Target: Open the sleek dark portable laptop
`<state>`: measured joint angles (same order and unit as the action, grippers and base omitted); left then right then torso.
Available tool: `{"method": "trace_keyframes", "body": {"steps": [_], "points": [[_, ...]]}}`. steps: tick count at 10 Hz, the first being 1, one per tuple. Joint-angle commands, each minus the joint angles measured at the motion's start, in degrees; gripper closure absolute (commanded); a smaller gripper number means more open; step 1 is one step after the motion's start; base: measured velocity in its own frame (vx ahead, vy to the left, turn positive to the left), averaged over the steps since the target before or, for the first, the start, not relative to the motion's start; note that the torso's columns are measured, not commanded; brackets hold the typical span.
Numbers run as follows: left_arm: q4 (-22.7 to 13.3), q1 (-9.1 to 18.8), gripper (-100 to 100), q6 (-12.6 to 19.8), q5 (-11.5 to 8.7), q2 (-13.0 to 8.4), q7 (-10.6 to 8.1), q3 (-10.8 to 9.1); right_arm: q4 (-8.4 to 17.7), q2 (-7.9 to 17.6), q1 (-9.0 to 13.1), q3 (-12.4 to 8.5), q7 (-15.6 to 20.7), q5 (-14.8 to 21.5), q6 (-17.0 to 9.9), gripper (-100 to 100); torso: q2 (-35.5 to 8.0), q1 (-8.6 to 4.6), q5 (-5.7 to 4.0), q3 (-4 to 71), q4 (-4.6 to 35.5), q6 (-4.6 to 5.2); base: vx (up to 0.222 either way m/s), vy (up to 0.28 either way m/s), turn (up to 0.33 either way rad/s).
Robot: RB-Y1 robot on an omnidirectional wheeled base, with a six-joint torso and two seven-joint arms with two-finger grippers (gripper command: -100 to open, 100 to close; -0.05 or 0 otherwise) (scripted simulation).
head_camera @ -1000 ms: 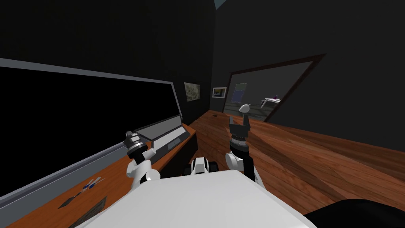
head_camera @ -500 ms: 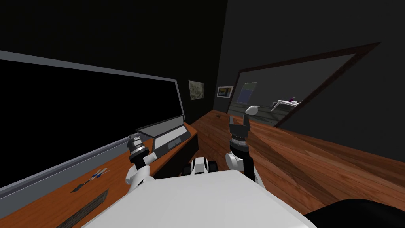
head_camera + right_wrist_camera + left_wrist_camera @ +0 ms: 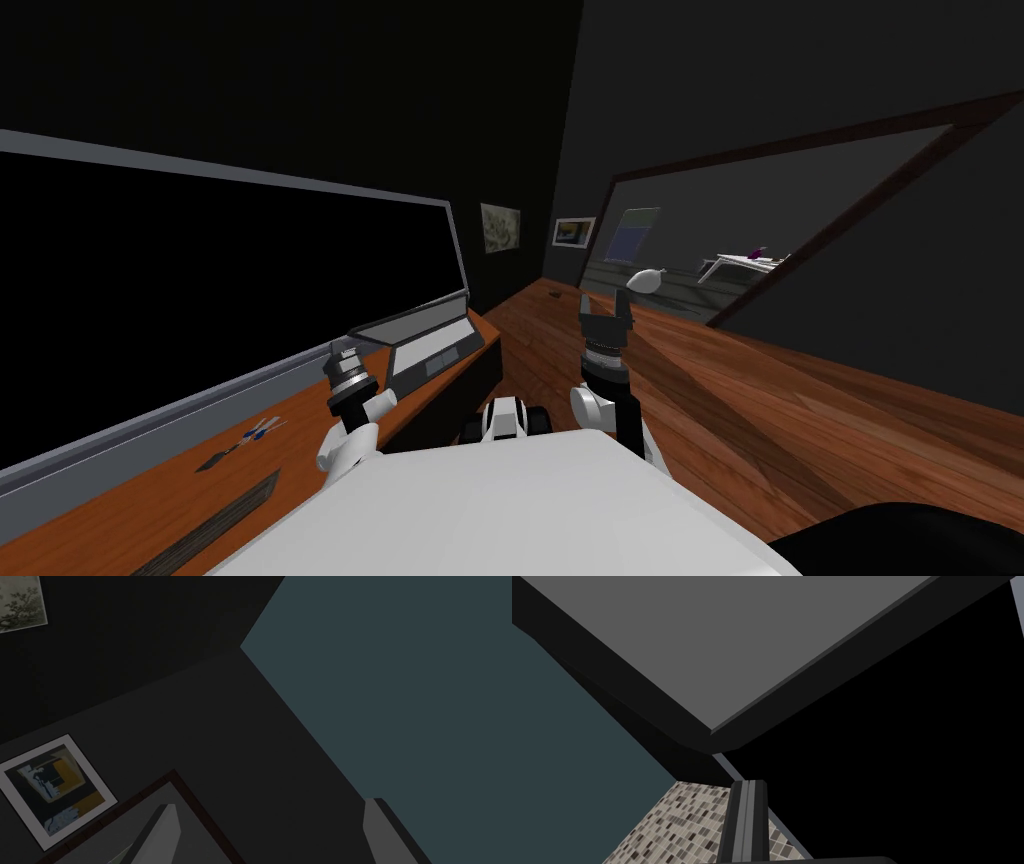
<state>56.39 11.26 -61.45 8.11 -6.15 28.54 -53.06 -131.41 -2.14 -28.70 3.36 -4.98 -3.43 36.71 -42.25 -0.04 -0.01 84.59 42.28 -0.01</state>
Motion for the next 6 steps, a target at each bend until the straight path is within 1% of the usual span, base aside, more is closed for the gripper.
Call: {"method": "trace_keyframes", "body": {"steps": [1, 3, 4, 5, 6], "points": [[0.0, 0.0, 100, 0.0, 0.0, 0.0, 0.00, 0.00, 0.0, 0.0, 0.0, 0.0, 0.0, 0.0, 0.0, 0, 0.0, 0.02, 0.00, 0.0, 0.0, 0.03, -0.018, 0.021, -0.063], [0.0, 0.0, 100, 0.0, 0.0, 0.0, 0.00, 0.00, 0.0, 0.0, 0.0, 0.0, 0.0, 0.0, 0.0, 0, 0.0, 0.00, 0.00, 0.0, 0.0, 0.00, 0.002, -0.002, 0.007], [-2.6, 1.3, 100, -2.8, -0.7, 0.4, 2.87, -1.79, 0.0, 0.0, 0.0, 0.0, 0.0, 0.0, 0.0, 0, 0.0, 0.02, 0.00, 0.0, 0.0, 0.02, -0.083, 0.098, -0.292], [-2.6, 1.3, 100, -3.5, -0.7, 0.4, 3.30, -1.79, 0.0, 0.0, 0.0, 0.0, 0.0, 0.0, 0.0, 0, -0.2, 0.30, 0.08, -0.1, 0.0, 0.19, -0.108, 0.124, -0.348], [-5.3, 2.6, 100, -5.8, -1.5, 0.9, 5.46, -3.59, 0.0, 0.0, 0.0, 0.0, 0.0, 0.0, 0.0, 0, 0.0, 0.28, 0.09, 0.0, 0.0, 0.25, -0.131, 0.155, -0.449]]}}
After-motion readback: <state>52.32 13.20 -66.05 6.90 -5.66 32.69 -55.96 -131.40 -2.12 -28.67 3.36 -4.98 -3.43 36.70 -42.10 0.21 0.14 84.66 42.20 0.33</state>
